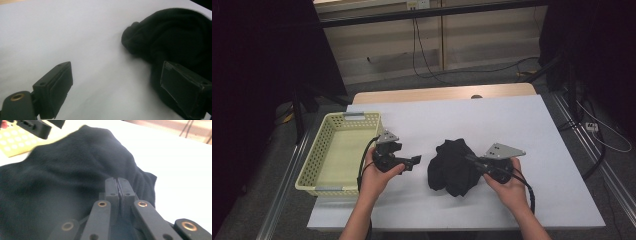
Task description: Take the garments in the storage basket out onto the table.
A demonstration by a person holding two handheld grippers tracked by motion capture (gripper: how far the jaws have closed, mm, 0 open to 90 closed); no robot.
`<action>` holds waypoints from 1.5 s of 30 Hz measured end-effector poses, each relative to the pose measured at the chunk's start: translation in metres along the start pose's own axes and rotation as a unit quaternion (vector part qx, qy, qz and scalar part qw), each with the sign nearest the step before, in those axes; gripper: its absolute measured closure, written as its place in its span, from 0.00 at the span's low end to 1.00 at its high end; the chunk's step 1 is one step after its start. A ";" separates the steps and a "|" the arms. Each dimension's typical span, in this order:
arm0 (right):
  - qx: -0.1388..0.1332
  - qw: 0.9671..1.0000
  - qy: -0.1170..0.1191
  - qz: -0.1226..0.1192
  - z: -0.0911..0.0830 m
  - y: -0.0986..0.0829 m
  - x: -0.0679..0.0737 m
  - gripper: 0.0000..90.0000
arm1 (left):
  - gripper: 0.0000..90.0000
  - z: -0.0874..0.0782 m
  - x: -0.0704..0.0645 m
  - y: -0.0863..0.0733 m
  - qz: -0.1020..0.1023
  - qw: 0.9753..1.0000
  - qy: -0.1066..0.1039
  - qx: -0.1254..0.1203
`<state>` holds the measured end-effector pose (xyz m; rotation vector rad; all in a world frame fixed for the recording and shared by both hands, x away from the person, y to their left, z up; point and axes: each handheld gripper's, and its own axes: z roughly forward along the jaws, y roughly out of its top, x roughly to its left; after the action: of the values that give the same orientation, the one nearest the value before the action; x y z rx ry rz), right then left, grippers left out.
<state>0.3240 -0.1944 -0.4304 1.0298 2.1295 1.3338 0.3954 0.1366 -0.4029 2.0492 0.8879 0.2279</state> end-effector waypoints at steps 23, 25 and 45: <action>0.014 0.997 -0.066 0.033 -0.022 -0.018 -0.035 0.99 | 0.12 0.021 -0.008 -0.005 0.017 1.000 -0.014 0.017; 0.014 0.997 -0.072 0.034 -0.023 -0.019 -0.038 0.99 | 0.12 0.022 -0.008 -0.006 0.017 1.000 -0.011 0.016; 0.051 0.991 -0.111 0.050 -0.025 -0.030 -0.055 0.99 | 0.12 0.024 -0.009 -0.007 0.027 0.999 -0.012 0.024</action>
<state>0.3312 -0.2595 -0.4481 1.2771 2.0178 1.1050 0.3960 0.1177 -0.4214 2.1189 0.8304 0.2128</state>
